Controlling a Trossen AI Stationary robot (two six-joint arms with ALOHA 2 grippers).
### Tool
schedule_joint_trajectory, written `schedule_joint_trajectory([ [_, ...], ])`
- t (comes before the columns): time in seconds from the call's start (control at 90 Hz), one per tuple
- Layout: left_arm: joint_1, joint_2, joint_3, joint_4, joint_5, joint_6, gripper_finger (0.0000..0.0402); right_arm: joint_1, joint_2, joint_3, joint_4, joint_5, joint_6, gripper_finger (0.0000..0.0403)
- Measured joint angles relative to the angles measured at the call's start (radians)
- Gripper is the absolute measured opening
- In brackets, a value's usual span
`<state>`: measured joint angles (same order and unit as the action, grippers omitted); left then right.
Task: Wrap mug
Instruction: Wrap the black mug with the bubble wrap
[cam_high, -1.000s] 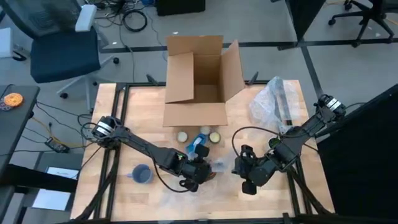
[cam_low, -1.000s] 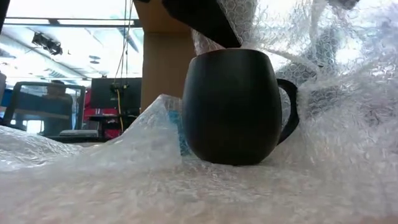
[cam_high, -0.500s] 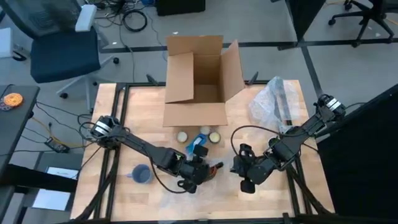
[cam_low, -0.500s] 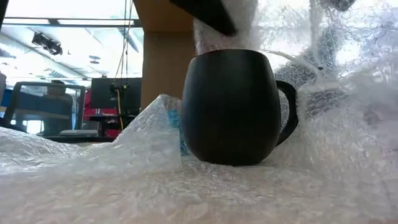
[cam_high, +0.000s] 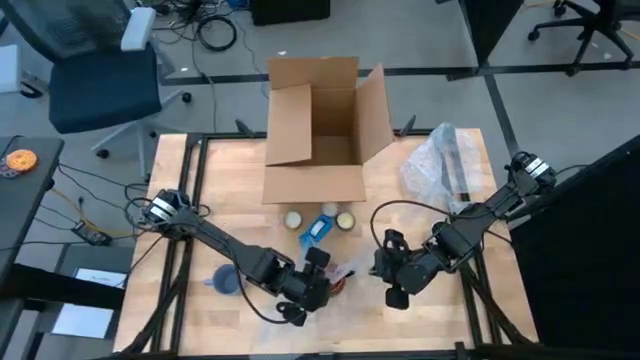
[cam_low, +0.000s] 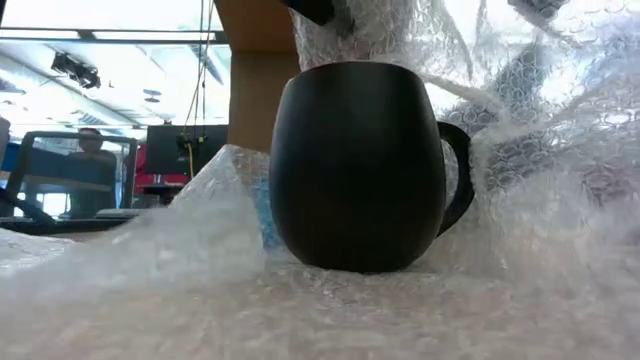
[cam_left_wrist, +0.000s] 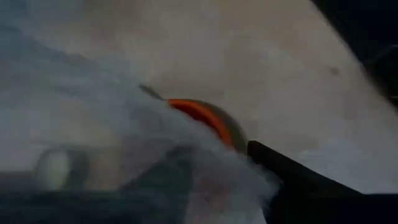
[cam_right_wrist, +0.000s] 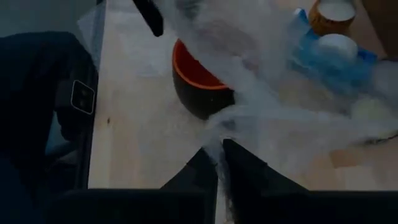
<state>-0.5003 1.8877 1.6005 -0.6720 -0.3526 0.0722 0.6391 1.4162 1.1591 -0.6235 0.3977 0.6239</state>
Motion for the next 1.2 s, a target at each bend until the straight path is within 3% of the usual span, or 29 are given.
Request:
schedule_joint_trajectory([
  [0.144, 0.002, 0.000, 0.000, -0.015, -0.104, 0.002, 0.0148, 0.000, 0.000, 0.000, 0.002, 0.000, 0.000, 0.0000],
  [0.289, -0.006, -0.026, 0.000, -0.035, -0.121, 0.001, 0.0168, 0.000, 0.000, 0.000, 0.002, 0.000, 0.000, 0.0000],
  [0.533, -0.043, -0.053, 0.000, -0.045, 0.030, -0.048, 0.0183, 0.000, 0.000, 0.000, 0.003, -0.006, 0.000, 0.0000],
  [0.733, -0.049, -0.034, 0.000, -0.004, 0.050, -0.106, 0.0183, 0.000, 0.000, 0.000, 0.058, -0.012, -0.014, 0.0000],
  [1.2, -0.055, 0.036, -0.050, 0.130, 0.078, -0.109, 0.0183, -0.020, -0.005, 0.000, 0.371, -0.094, -0.259, 0.0000],
])
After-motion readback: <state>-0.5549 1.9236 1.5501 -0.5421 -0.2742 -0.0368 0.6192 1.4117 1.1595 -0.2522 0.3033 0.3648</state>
